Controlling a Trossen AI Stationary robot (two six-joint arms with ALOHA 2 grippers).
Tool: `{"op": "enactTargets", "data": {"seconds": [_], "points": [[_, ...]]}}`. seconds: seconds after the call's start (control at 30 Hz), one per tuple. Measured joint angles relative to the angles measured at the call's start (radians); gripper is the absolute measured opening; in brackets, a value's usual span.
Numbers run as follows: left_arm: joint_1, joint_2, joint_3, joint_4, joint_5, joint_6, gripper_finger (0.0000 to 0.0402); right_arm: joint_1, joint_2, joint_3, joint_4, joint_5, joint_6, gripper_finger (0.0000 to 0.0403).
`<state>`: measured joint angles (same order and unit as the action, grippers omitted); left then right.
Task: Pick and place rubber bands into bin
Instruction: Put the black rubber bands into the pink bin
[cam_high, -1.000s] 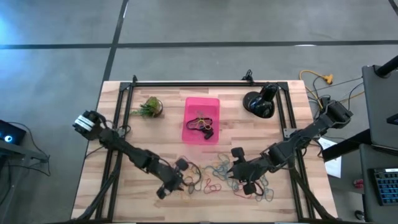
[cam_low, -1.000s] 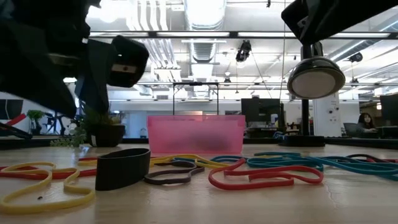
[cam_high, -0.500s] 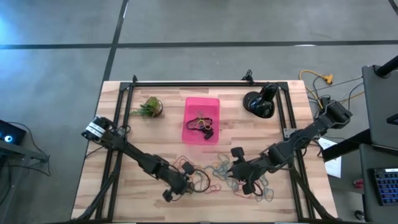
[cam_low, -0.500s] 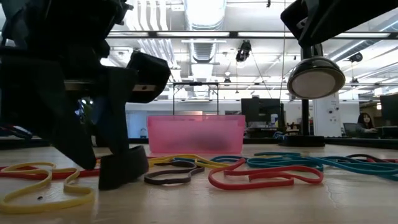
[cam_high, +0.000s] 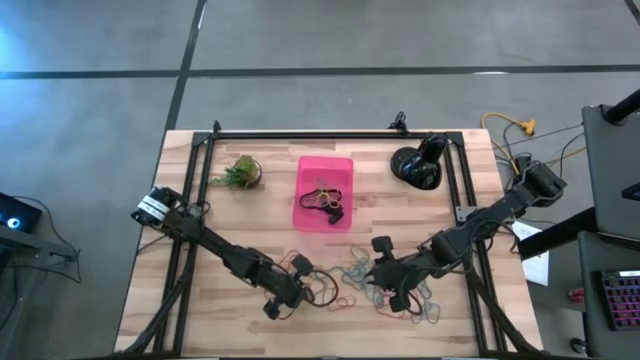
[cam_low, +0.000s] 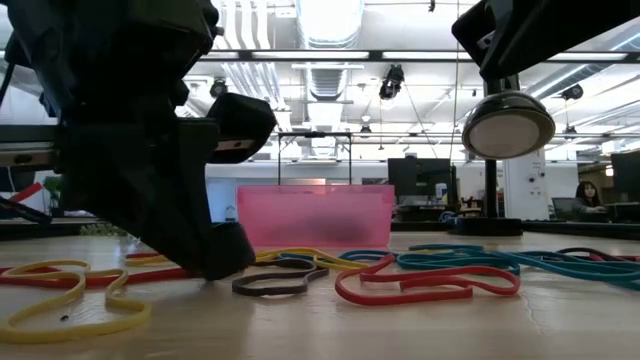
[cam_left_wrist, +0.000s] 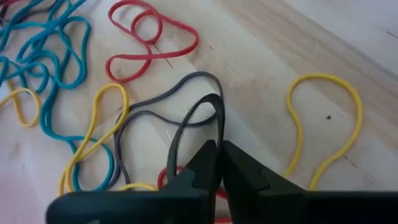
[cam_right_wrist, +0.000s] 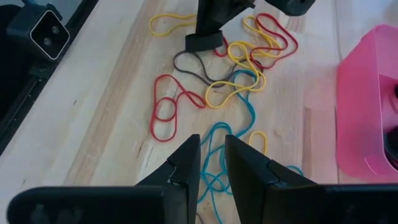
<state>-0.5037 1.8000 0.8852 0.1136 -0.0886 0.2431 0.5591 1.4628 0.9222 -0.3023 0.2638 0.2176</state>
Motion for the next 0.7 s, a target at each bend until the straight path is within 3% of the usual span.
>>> {"op": "enactTargets", "data": {"seconds": [0.23, 0.57, 0.7], "points": [[0.0, -0.033, 0.018, -0.022, -0.072, 0.055, 0.0, 0.0, 0.0, -0.003, 0.0, 0.0, 0.001, 0.0074], [0.054, -0.27, -0.009, -0.176, -0.412, 0.137, 0.0, 0.0, 0.0, -0.01, 0.001, 0.0, 0.011, 0.0068], [0.14, -0.355, -0.026, -0.177, -0.454, 0.207, 0.0, 0.0, 0.0, -0.01, 0.003, 0.0, 0.012, 0.0072]]}}
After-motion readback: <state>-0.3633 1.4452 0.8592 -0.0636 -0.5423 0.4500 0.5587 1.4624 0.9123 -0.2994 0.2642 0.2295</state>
